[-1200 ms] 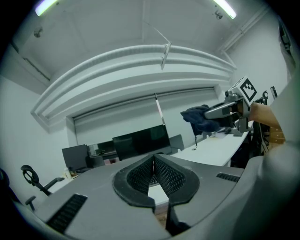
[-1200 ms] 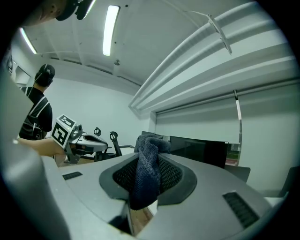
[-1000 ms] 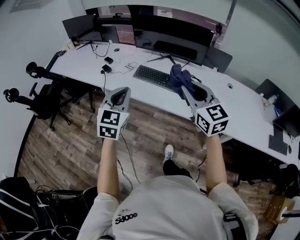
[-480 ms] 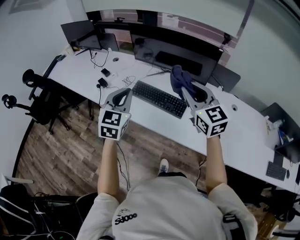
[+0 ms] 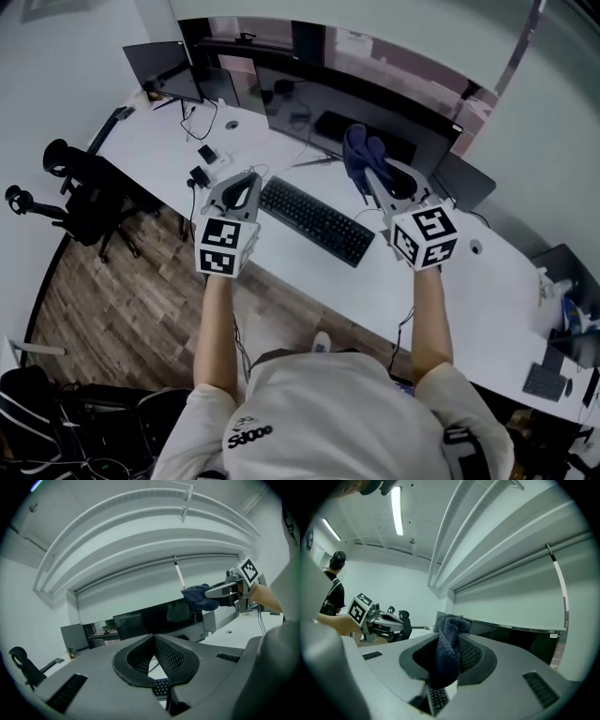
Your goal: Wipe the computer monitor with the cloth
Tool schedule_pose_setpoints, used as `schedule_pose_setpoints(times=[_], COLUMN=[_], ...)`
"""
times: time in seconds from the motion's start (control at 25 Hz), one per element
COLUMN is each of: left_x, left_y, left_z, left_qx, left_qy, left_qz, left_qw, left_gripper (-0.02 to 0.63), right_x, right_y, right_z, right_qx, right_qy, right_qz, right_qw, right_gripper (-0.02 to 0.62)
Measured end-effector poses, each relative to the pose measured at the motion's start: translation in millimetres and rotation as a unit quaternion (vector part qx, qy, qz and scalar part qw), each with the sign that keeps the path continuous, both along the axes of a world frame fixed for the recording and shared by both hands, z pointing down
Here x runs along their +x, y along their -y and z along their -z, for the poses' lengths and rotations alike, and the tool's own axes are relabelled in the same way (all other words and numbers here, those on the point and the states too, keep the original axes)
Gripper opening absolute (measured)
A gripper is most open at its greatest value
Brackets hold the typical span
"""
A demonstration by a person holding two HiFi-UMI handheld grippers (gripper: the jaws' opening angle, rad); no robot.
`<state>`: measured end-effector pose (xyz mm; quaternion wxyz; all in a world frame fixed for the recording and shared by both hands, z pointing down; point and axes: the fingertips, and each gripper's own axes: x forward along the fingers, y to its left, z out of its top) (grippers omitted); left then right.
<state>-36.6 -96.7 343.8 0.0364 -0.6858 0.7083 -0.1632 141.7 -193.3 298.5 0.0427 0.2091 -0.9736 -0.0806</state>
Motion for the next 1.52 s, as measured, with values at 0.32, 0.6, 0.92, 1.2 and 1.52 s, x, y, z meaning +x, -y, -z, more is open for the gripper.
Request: schedule_pose_setpoints(times=[0.32,0.6,0.92,1.2,1.52], left_x=[-25,-76,-173,-253,-312], left_y=[33,72,126,159,192], left_z=[-17,-22,-8,4,-2], left_qx=[-0.013,-0.004,0.001,0.01,0.009], left_qy=[0.003,-0.006,-0.002,-0.004,-0.013], left_qz=[0.013,0.001,-0.033,-0.059,-0.094], left_qw=[0.9998,1.0,0.9994,0.9982,0.9955], left_gripper=[0.018,0.018,0.018,0.018,0.018], right_x=[-26,-66,-173,-279,-378], right_y=[46,71,111,148,189], right_z=[-17,-22,1,36,57], right_qx=[-0.016,-0.006,0.008,0.046,0.094], right_qy=[0.001,-0.014,-0.017,-0.038,-0.105], right_qz=[0.004,-0.008,-0.029,-0.036,-0.041], right_qw=[1.0,1.0,0.999,0.998,0.989], right_gripper=[0.087,0.087,0.087,0.089,0.089])
